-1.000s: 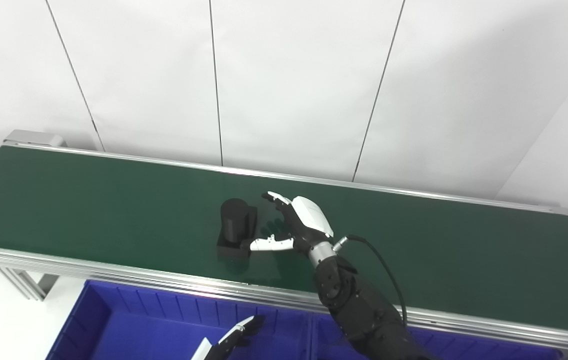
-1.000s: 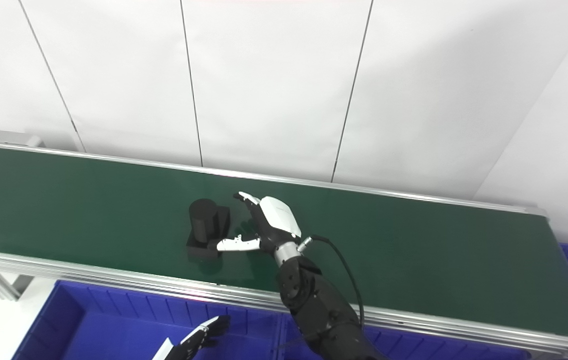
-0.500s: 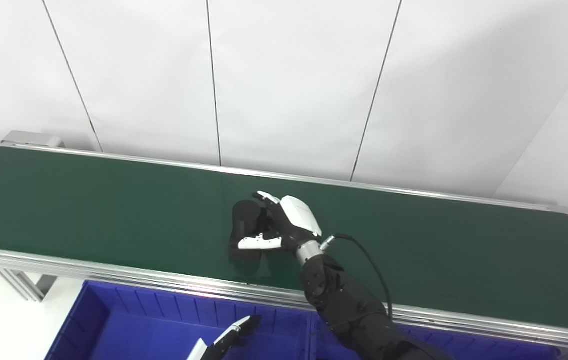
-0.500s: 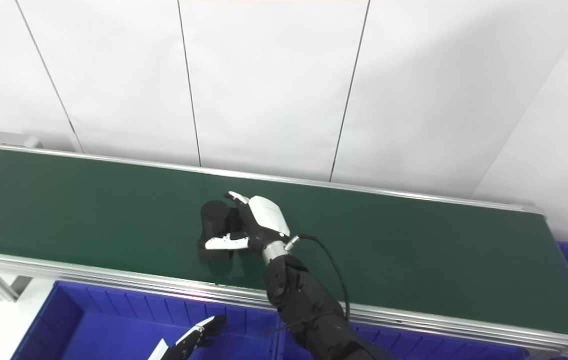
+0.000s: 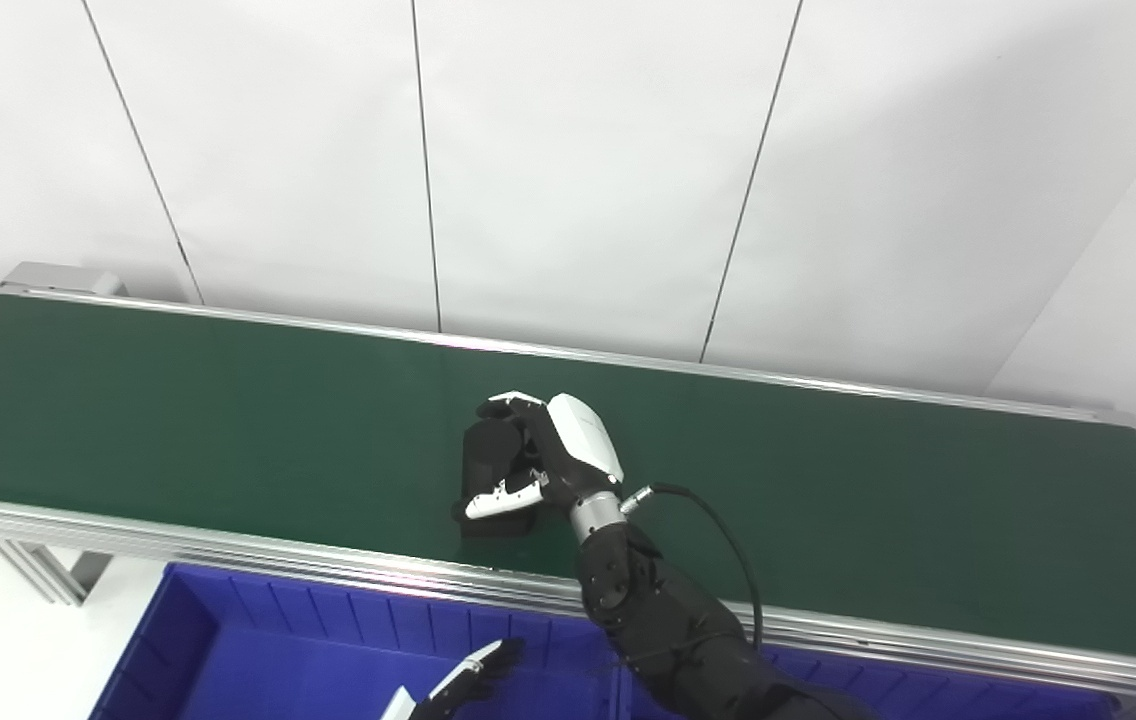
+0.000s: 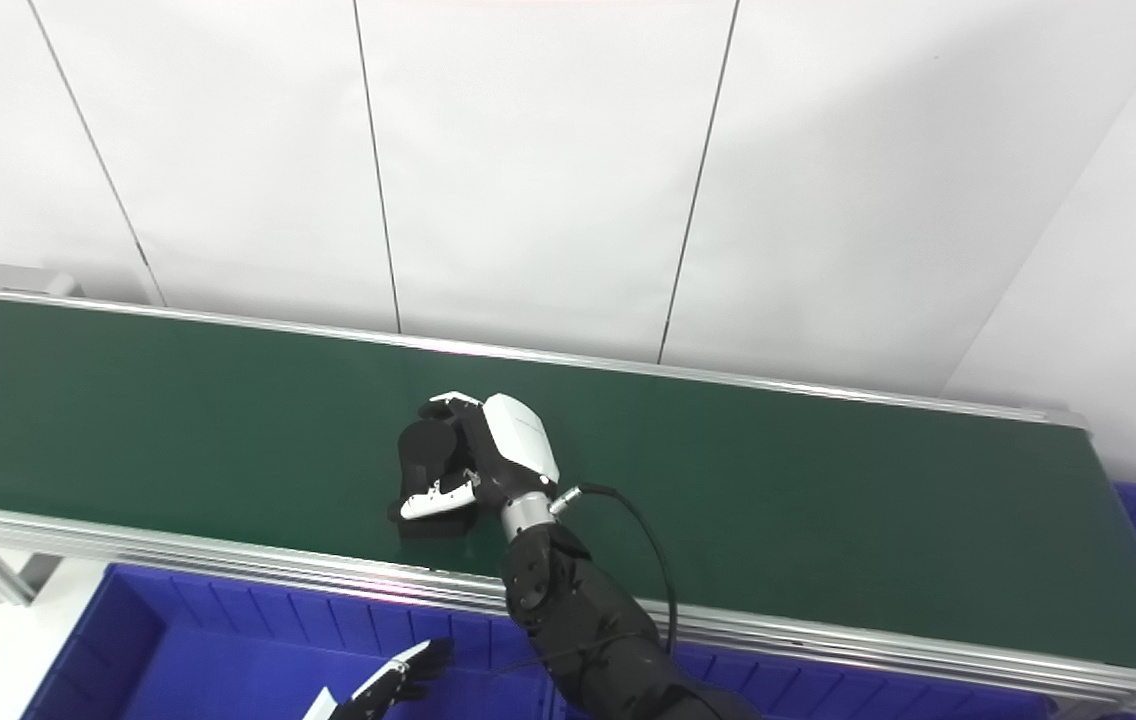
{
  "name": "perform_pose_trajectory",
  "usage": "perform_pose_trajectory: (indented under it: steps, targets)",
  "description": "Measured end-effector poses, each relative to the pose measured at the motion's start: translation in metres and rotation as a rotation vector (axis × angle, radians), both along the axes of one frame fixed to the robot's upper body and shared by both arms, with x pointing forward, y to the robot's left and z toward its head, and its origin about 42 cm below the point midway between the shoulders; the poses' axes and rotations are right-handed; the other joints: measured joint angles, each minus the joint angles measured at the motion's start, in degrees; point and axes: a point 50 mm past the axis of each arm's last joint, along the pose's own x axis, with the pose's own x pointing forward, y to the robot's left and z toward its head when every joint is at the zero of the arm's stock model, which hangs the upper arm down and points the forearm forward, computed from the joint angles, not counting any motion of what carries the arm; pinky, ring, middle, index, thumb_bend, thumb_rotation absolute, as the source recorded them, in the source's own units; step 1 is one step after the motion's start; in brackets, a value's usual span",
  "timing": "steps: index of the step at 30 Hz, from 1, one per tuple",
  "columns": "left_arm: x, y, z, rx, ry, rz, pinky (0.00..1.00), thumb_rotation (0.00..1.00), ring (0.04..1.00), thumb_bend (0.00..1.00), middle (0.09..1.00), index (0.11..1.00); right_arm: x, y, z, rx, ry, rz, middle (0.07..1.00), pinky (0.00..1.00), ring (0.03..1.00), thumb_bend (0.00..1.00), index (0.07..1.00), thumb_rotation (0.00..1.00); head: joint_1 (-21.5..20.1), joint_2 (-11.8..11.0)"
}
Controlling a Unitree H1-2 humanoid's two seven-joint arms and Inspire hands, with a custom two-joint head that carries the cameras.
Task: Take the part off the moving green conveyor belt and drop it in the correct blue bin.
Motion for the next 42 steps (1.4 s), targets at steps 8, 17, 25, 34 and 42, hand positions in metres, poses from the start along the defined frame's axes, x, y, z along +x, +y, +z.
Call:
perform_pose_trajectory:
  steps: [8,17,25,34,42]
  targets:
    - [0.000,0.002,0.000,-0.003,0.002,0.007,0.84,0.84,0.879,0.77,0.887,0.878,-0.011,-0.001,-0.009,0.043,-0.034,-0.088,0.659,0.47,0.594,0.50,0.492,0.11,-0.3,0.5]
    - [0.001,0.003,0.001,-0.003,0.001,0.010,0.83,0.83,0.874,0.75,0.887,0.875,-0.013,-0.009,-0.012,0.071,-0.072,-0.154,0.562,0.43,0.442,0.51,0.471,0.00,-0.5,0.9]
    - [0.000,0.003,0.001,-0.004,0.000,0.011,0.84,0.82,0.878,0.74,0.886,0.875,-0.021,-0.024,-0.019,0.143,-0.096,-0.195,0.566,0.41,0.436,0.51,0.472,0.00,-0.8,1.7]
    - [-0.001,0.006,0.005,0.000,-0.016,0.002,0.83,0.83,0.866,0.74,0.875,0.867,-0.048,-0.067,0.007,0.352,-0.292,-0.264,0.549,0.46,0.446,0.51,0.461,0.00,-2.9,3.2]
    - [0.000,0.010,0.009,0.003,-0.022,-0.018,0.84,0.82,0.872,0.75,0.880,0.868,-0.096,-0.118,0.023,0.416,-0.356,-0.324,0.553,0.42,0.438,0.51,0.462,0.00,-4.7,5.2]
